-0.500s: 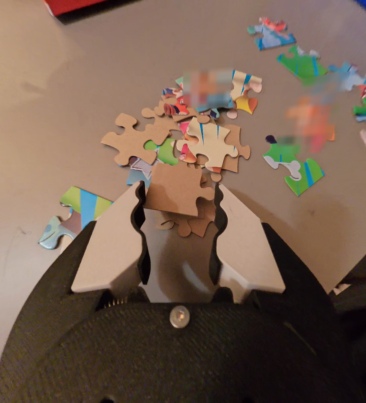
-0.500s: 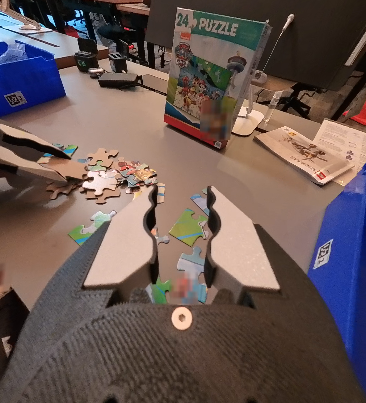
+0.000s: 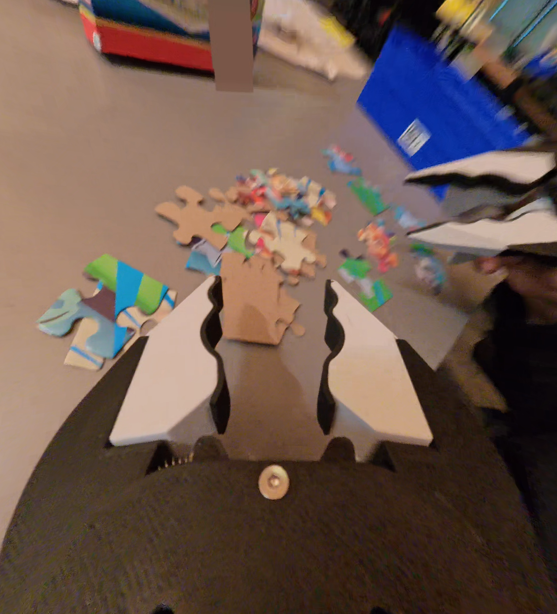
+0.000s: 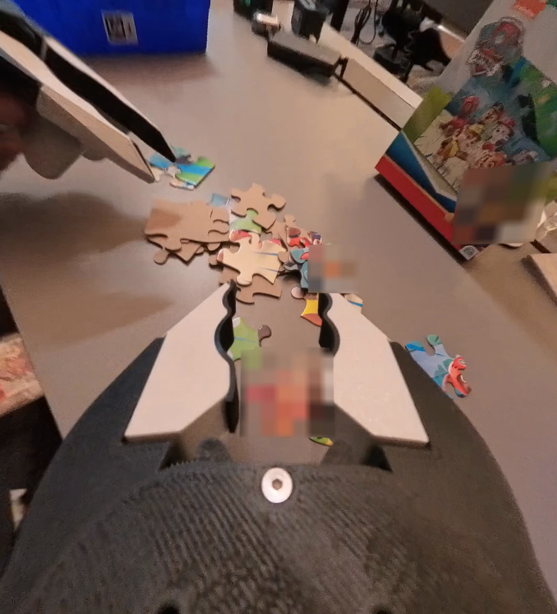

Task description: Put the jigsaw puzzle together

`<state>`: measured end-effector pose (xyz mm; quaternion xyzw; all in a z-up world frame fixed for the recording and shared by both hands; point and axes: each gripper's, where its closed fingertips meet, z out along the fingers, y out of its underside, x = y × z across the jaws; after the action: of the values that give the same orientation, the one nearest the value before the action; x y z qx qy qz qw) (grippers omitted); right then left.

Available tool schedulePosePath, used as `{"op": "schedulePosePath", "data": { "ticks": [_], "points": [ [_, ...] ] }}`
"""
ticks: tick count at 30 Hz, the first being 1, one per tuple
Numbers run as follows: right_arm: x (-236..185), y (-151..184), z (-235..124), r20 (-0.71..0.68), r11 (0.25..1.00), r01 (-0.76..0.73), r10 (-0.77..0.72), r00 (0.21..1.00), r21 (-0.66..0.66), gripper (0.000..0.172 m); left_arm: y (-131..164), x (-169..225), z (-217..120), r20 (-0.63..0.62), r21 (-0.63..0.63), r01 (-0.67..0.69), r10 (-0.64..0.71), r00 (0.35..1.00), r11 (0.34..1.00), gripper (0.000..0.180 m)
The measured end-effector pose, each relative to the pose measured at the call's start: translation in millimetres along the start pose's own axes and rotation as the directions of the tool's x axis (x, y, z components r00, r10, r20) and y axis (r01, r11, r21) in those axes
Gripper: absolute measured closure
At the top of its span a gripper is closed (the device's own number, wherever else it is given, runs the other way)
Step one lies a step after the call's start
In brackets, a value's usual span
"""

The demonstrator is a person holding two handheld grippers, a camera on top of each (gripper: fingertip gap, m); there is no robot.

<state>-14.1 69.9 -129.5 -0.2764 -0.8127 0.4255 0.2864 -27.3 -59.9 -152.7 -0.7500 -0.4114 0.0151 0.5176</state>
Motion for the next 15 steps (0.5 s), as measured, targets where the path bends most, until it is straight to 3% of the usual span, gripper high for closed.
{"op": "schedulePosePath", "data": {
  "ticks": [4,9,12,15],
  "points": [
    [-11.7,3.0,12.0,-0.009,0.998,0.047,-0.048,0.999,-0.034,0.126,37.4,-28.5,3.8,0.296,-0.217,-0.132,0.194,0.935,0.967,0.112],
    [-17.2,0.2,13.5,0.025,1.0,0.01,-0.01,1.0,-0.011,0.127,50.1,-22.2,17.3,0.281,-0.249,-0.135,0.205,0.937,0.959,0.113],
    [-17.3,-1.7,12.2,0.034,1.0,-0.006,0.006,0.999,0.006,0.128,46.3,-23.3,17.8,0.291,-0.237,-0.146,0.213,0.933,0.96,0.139],
    [-25.6,-5.0,14.3,0.075,0.999,-0.021,0.019,0.997,0.033,0.128,38.8,-18.5,17.1,0.256,-0.185,-0.124,0.17,0.952,0.975,0.139]
  ]
}}
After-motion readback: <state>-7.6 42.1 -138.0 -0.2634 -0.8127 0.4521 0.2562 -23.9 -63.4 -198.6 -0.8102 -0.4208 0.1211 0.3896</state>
